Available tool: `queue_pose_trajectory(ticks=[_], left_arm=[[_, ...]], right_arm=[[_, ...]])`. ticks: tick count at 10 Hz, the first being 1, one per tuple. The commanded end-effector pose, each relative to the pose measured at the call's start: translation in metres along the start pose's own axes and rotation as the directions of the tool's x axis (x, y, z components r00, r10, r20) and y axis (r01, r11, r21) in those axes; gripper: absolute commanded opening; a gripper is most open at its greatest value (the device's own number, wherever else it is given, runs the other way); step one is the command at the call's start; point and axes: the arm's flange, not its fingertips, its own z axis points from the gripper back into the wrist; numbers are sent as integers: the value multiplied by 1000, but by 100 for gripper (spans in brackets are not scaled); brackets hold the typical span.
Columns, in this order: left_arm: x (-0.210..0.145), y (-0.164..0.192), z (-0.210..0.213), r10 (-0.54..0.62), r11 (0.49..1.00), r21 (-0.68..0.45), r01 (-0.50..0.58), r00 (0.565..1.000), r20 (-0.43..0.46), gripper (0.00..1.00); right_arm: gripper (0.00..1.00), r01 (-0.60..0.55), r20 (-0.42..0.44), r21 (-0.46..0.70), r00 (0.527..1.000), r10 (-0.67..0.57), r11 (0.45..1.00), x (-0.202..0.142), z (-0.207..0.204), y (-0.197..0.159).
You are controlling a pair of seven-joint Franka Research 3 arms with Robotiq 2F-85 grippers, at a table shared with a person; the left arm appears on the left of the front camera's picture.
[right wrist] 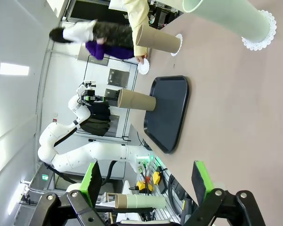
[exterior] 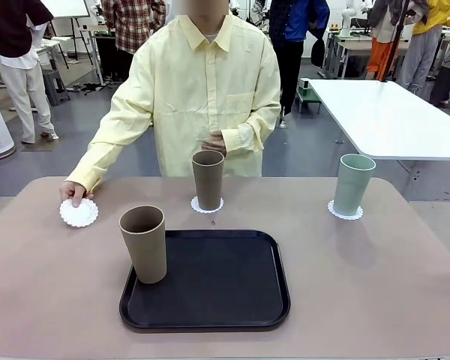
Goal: Place coasters on the table and set cups on them.
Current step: Take one Reusable plastic cup from the Flat Tray and place it on a coaster set by the human.
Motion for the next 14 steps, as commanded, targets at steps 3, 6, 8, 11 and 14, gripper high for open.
queue_pose_trajectory(ticks=[3, 6, 8, 11, 14], left_arm=[[0, -1, 0, -6, 1000, -11, 6, 1000, 8, 100], [0, -1, 0, -6, 1000, -11, 6, 1000, 8, 100], [0, -1, 0, -6, 1000, -11, 6, 1000, 8, 100], [14, -19, -1, -37, 999, 7, 38, 989, -141, 100], [45, -80, -31, -252, 901, 298, 315, 940, -232, 100]], right_arm=[[100, 6, 1, -2, 1000, -6, 1000, -1, 0, -1], [100, 6, 1, -2, 1000, -6, 1000, -1, 0, -1], [100, 6, 1, -2, 1000, -6, 1000, -1, 0, -1], [100, 6, 1, -2, 1000, -6, 1000, -1, 0, -1], [100, 6, 1, -2, 1000, -6, 1000, -1, 0, -1]])
